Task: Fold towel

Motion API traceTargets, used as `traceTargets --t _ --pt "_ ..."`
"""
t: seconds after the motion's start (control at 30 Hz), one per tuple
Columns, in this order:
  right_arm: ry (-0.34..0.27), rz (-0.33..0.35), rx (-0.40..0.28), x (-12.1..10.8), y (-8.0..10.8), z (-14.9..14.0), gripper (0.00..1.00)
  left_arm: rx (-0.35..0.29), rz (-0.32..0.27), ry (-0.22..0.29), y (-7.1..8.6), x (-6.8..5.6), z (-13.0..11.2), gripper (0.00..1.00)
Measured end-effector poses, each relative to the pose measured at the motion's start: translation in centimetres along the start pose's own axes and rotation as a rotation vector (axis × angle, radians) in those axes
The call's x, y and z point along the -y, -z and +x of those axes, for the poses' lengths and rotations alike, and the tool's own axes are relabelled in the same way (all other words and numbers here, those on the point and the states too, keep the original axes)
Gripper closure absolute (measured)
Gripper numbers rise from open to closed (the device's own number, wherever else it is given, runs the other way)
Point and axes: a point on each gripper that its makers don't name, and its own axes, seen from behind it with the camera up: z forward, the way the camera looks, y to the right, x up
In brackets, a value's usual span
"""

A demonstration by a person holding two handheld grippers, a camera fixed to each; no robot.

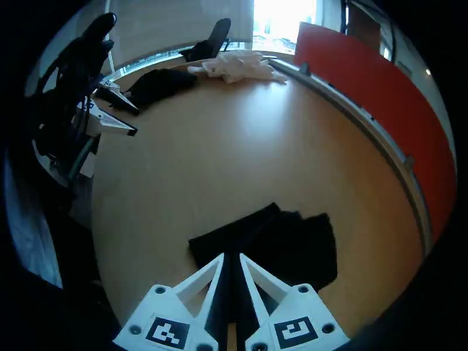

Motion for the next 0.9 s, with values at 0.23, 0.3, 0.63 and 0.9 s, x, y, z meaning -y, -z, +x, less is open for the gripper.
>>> traceTargets --t 0.23,0.3,0.63,0.9 --pt "-0.019 0.006 0.012 0.17 -0.56 -0.39 0.95 0.003 0.011 0.016 0.36 0.74 -0.63 0.08" --pt "-0.019 0.006 0.011 0.23 -0.47 -0.30 0.95 0.004 0.011 0.018 0.35 0.84 -0.71 0.08" --pt "-0.015 0.007 0.011 0.71 -0.31 -0.25 0.95 0.000 0.010 0.010 0.31 0.70 -0.60 0.08" --pt "-0.031 0.010 0.007 0.83 -0.33 -0.48 0.95 0.003 0.012 0.011 0.36 0.80 -0.76 0.08"
